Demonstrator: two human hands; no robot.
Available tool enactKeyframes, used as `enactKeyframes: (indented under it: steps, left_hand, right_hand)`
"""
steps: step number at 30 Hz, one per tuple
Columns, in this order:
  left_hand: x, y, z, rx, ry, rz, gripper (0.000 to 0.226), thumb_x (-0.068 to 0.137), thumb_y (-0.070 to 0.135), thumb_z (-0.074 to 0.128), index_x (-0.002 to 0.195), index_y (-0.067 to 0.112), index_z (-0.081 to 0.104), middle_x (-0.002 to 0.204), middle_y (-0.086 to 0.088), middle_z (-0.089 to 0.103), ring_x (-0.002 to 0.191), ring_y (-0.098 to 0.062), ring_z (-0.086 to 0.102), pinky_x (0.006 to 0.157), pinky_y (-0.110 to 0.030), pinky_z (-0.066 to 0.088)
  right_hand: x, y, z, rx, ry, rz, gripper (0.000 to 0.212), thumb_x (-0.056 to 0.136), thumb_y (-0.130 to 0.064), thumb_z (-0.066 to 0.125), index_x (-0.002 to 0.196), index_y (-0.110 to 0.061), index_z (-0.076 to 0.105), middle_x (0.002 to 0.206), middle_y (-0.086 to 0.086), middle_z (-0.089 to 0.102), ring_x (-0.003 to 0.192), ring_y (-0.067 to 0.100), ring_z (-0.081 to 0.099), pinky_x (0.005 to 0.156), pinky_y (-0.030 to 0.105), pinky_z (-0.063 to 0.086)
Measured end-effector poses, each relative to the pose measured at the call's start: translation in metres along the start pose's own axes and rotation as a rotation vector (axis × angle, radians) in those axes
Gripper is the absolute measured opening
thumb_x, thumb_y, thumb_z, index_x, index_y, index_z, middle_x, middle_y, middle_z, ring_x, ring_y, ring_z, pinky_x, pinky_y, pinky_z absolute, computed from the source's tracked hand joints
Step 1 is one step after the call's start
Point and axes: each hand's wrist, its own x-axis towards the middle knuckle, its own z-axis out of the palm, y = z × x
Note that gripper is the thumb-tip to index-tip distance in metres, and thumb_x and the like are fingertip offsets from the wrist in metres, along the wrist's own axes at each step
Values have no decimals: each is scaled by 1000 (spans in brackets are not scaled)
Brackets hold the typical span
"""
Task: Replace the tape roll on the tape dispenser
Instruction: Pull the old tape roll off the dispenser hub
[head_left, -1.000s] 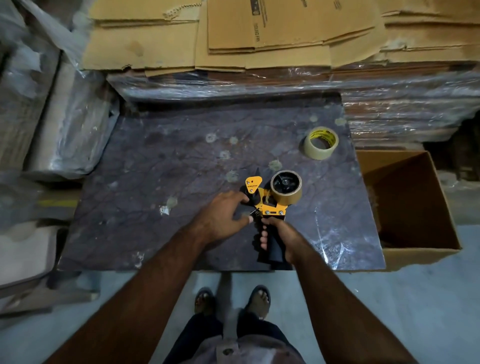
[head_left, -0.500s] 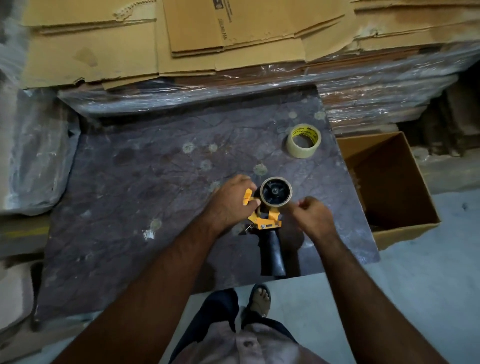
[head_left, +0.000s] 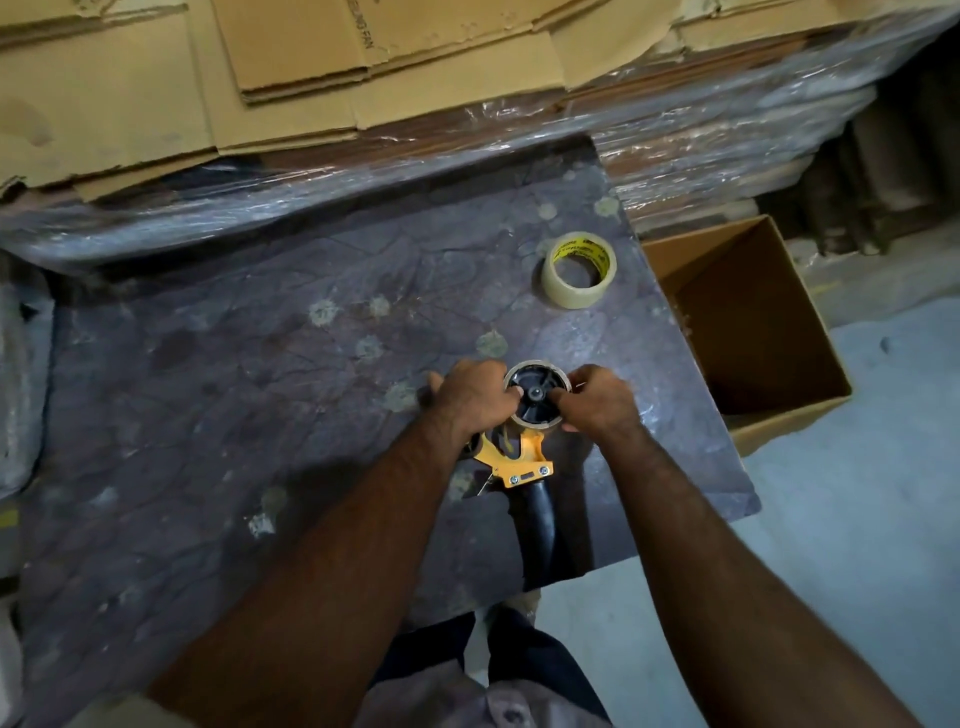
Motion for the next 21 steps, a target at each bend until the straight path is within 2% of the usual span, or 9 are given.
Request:
enactKeyframes:
  steps: [4, 6, 10, 12, 15, 21]
  left_hand:
    - [1, 0, 3, -25, 15, -17, 35, 89, 47, 59, 111, 21, 63, 121, -6, 65, 128, -31, 49, 107, -58, 26]
    - [1, 1, 4, -28, 22, -32, 33, 87, 46, 63, 111, 23, 63, 120, -4, 65, 131, -29, 44, 104, -55, 27]
    - [-1, 5, 4, -103, 30, -82, 29, 80, 42, 71, 104, 29, 61, 114, 0, 65, 131, -26, 38, 101, -52, 25]
    - [-3, 6, 3, -129, 36, -103, 28, 77, 38, 74, 99, 30, 58, 109, 1, 64, 129, -25, 39, 103, -51, 25]
    - [-5, 7, 1, -95, 85, -125, 25, 76, 32, 73, 97, 26, 62, 102, 2, 61, 125, -25, 42, 103, -51, 26]
    - [-9, 15, -6, -9, 132, -121, 27, 76, 35, 77, 98, 27, 64, 92, 7, 56, 119, -21, 47, 97, -46, 26]
  right_hand:
    - [2, 2, 5, 11, 13, 8, 24, 72, -38, 73, 83, -29, 54, 91, 10, 74, 83, 33, 73, 79, 46, 62]
    - [-4, -4, 3, -5, 8, 4, 28, 74, -36, 74, 88, -30, 50, 93, 9, 73, 83, 31, 72, 80, 45, 61]
    - [-17, -11, 1, -124, 36, -23, 39, 84, -24, 72, 113, -16, 47, 107, 16, 66, 101, 36, 63, 84, 41, 53]
    - [-20, -10, 2, -135, 48, -35, 41, 84, -21, 70, 115, -13, 44, 109, 18, 64, 103, 38, 61, 84, 43, 51]
    - [-25, -13, 4, -116, 29, -19, 42, 86, -21, 68, 117, -13, 41, 105, 13, 63, 93, 32, 59, 78, 39, 49]
    - [-29, -23, -4, -147, 78, 67, 56, 79, -28, 75, 122, -15, 42, 110, 11, 66, 98, 32, 62, 77, 40, 51]
